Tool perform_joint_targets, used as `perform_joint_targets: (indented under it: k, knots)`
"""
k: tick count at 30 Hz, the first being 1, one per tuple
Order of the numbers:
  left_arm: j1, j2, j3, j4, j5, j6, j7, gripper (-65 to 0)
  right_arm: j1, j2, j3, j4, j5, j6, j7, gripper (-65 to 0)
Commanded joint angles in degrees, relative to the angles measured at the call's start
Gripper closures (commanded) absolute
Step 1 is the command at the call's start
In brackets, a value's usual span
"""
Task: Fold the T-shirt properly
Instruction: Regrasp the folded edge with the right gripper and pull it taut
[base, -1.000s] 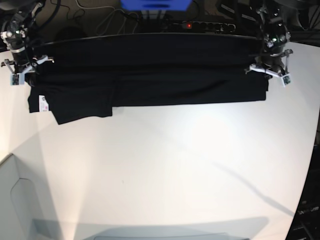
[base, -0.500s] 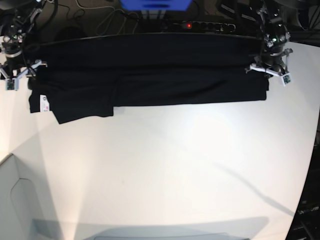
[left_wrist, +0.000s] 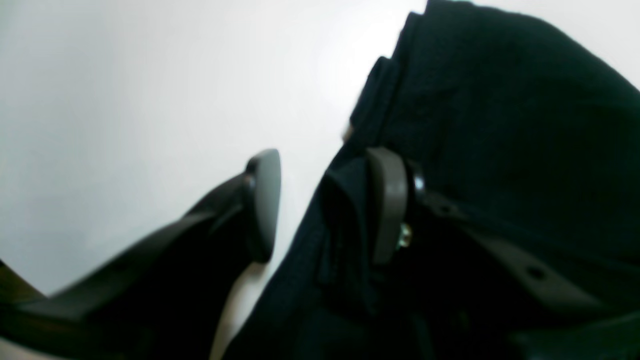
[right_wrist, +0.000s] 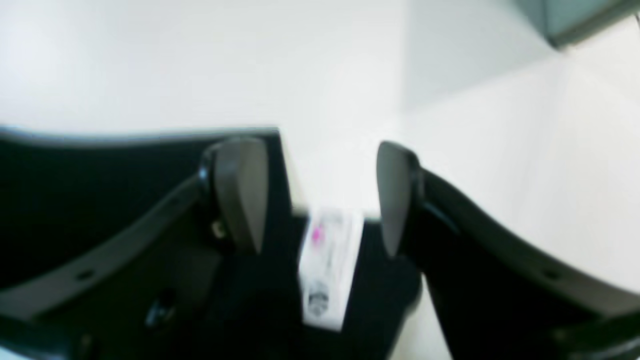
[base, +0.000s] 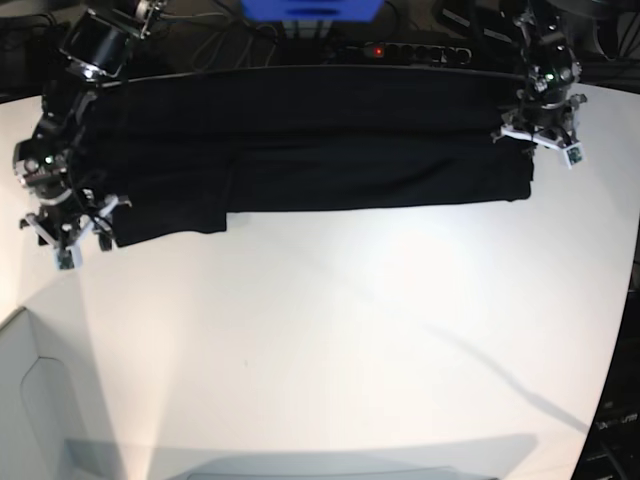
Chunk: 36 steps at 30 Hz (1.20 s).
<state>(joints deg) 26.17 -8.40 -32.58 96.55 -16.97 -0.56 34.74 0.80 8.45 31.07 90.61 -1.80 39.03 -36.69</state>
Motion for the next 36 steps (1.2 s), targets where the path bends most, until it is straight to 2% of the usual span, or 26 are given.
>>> perform_joint_targets:
  k: [1, 4, 11, 17, 19, 20, 24, 31, 34, 36]
  knots:
    - [0.3, -0.4, -0.3, 1.0, -0.1, 0.2, -0.1, -26.6, 1.9, 0.9, 0.2, -1.0, 0.2, 0.1, -0.5, -35.6]
    - [0.4, -0.4, -0.3, 1.0, -0.1, 0.2, -0.1, -27.1, 5.1, 0.9, 0.2, -5.9, 0.2, 0.2, -2.2, -35.6]
    - [0.4, -0.5, -0.3, 0.9, 0.2, 0.2, -0.1, -38.2, 6.6, 0.7, -1.0, -12.2, 0.3, 0.2, -2.2, -35.6]
    - [0.4, -0.5, -0.3, 0.9, 0.2, 0.2, -0.1, -38.8, 6.2, 0.7, -3.4, -13.6, 0.3, 0.2, -1.9, -34.4]
    - [0.4, -0.5, -0.3, 0.9, 0.2, 0.2, -0.1, -38.8, 6.0, 0.7, -3.9, -13.6, 0.3, 0.2, -1.9, -29.4]
    - [0.4, -0.5, -0.3, 0.9, 0.2, 0.2, -0.1, -38.8, 5.7, 0.7, -3.9, -13.6, 0.3, 0.2, -1.9, -24.8]
    - [0.4, -0.5, -0.4, 0.9, 0.2, 0.2, -0.1, -38.8, 5.4, 0.7, -3.3, -11.3, 0.4, 0.2, -1.9, -1.3]
    - [0.4, -0.5, -0.4, 0.9, 0.2, 0.2, -0.1, -38.8, 0.7, -0.8, -3.2, 5.6, 0.6, 0.2, -2.5, 0.0]
    - [0.4, -0.6, -0.4, 0.9, 0.2, 0.4, -0.1, -38.8, -4.4, -1.3, -3.2, 14.8, 0.5, 0.2, -2.5, 0.0]
    - [0.4, -1.3, -0.4, 0.9, 0.2, 0.7, -0.1, -38.8, -8.2, -2.9, -3.0, 19.9, 0.5, 0.2, -2.5, 0.0]
